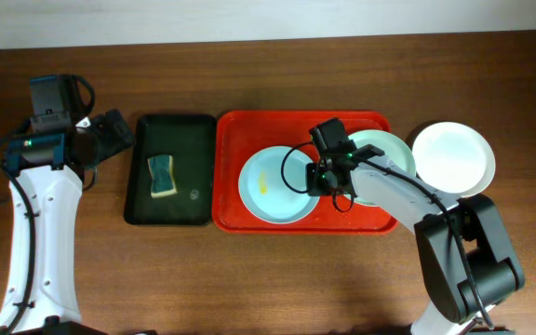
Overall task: Clean dirty plates on tray and stack at the side
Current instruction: 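Grip the pale-green plate rim with the right gripper and tilt it up, then lower the left gripper onto the sponge on the black tray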
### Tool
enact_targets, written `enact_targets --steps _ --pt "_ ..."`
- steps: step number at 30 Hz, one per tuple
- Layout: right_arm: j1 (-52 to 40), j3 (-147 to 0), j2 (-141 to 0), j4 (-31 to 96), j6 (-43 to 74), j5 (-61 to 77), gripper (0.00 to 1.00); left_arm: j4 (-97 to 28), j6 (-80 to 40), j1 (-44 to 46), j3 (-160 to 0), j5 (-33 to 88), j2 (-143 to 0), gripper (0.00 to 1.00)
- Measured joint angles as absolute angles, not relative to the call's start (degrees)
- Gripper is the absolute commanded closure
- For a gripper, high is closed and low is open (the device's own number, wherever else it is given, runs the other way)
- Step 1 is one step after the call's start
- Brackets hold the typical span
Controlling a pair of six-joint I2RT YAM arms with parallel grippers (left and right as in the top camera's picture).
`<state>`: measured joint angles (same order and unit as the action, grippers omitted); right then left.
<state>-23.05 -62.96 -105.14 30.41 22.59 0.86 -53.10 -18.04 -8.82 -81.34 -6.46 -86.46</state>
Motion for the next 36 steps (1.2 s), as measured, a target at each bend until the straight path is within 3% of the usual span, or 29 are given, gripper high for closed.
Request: enact_targets --steps 19,25,27,29,33,36 --pt "-23.0 -63.0 -104.2 35.8 22.8 0.8 0.96 -51.4 -18.5 -8.8 -81.3 -6.1 -86.5 0.01" --pt "-23.0 -63.0 -104.2 35.8 22.8 0.8 0.96 -58.6 -20.0 -8.8 -81.3 3.5 -86.5 0.00" --pt "-23.0 -63.0 -104.2 35.8 22.8 0.8 0.96 -60.4 -20.2 -8.8 -81.3 5.2 -86.5 0.08" --pt "-23.0 -63.0 -104.2 35.8 22.8 0.8 0.96 -61.2 -19.1 -8.7 -81.3 6.3 -86.5 0.32" --pt "-23.0 -63.0 -104.2 35.8 23.0 0.8 0.96 -62.6 -15.0 -6.0 -81.3 6.8 -86.5 0.38" --pt "-23.0 -63.0 -104.2 35.8 23.0 0.8 0.96 -62.6 -13.0 -1.3 -81.3 6.0 -87.4 0.48"
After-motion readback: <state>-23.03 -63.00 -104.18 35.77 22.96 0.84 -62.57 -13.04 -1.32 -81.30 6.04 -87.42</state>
